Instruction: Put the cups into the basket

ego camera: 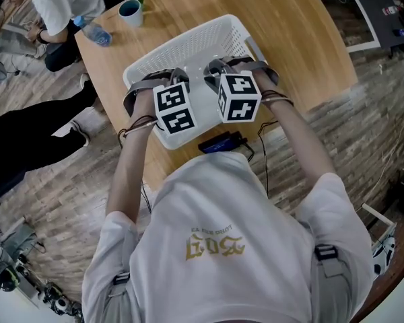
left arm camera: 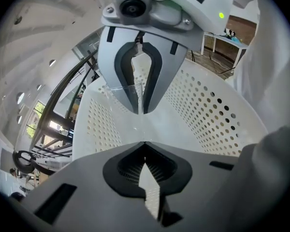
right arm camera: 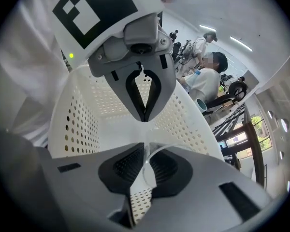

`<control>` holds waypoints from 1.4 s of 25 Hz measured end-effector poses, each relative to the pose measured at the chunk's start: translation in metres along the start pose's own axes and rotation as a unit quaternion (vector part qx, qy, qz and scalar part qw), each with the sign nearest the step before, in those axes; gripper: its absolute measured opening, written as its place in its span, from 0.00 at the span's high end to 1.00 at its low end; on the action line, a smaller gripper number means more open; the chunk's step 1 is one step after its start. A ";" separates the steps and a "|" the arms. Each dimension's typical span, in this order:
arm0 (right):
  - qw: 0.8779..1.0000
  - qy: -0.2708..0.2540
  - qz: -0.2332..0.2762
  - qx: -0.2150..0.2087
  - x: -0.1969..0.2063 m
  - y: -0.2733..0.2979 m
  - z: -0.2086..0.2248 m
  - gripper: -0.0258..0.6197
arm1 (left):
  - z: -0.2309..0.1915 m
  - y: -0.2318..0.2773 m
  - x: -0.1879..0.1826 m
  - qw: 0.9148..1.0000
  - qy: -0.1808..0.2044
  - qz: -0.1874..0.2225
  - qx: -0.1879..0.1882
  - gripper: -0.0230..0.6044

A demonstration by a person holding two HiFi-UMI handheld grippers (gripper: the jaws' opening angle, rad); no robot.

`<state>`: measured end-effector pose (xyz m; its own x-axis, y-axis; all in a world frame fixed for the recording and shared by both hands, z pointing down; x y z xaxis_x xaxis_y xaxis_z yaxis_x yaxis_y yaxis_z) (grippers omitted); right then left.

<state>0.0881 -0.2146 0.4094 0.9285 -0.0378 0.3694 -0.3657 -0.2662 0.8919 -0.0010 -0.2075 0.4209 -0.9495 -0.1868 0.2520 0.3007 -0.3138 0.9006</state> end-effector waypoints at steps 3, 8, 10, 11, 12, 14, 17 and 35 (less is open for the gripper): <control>1.000 -0.008 -0.012 -0.007 0.002 0.004 -0.001 0.90 | 0.002 0.007 -0.003 1.000 0.010 -0.007 0.008 0.96; 0.999 -0.018 -0.029 -0.013 0.008 0.012 -0.002 0.90 | 0.006 0.017 -0.005 0.999 0.027 -0.024 0.020 0.96; 0.999 -0.025 -0.040 -0.014 0.010 0.014 -0.001 0.90 | 0.007 0.021 -0.006 0.999 0.034 -0.028 0.028 0.96; 0.998 -0.028 -0.046 -0.016 0.011 0.015 -0.001 0.90 | 0.008 0.023 -0.007 0.998 0.036 -0.030 0.032 0.96; 0.998 -0.032 -0.052 -0.020 0.012 0.017 -0.002 0.90 | 0.009 0.024 -0.007 0.998 0.037 -0.032 0.036 0.96; 0.997 -0.038 -0.063 -0.028 0.014 0.020 -0.003 0.90 | 0.010 0.028 -0.007 0.998 0.040 -0.034 0.043 0.96; 0.995 -0.046 -0.081 -0.035 0.018 0.024 -0.003 0.90 | 0.010 0.035 -0.008 0.997 0.043 -0.037 0.050 0.96; 0.978 -0.079 -0.175 -0.085 0.037 0.049 -0.014 0.90 | 0.014 0.056 -0.008 0.994 0.047 -0.048 0.085 0.96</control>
<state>0.1042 -0.2155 0.4704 0.9923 -0.1239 0.0002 -0.0159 -0.1261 0.9919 0.0222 -0.2101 0.4740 -0.9585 -0.2511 0.1348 0.1819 -0.1749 0.9676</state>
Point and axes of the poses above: the fingertips, and each gripper's own axes: y forward along the fingers, z to its right, x out of its underside, the point moved 9 cm from there along -y, backward along the fingers, and after that the axes turned 8 degrees about y, right-handed, at the moved point
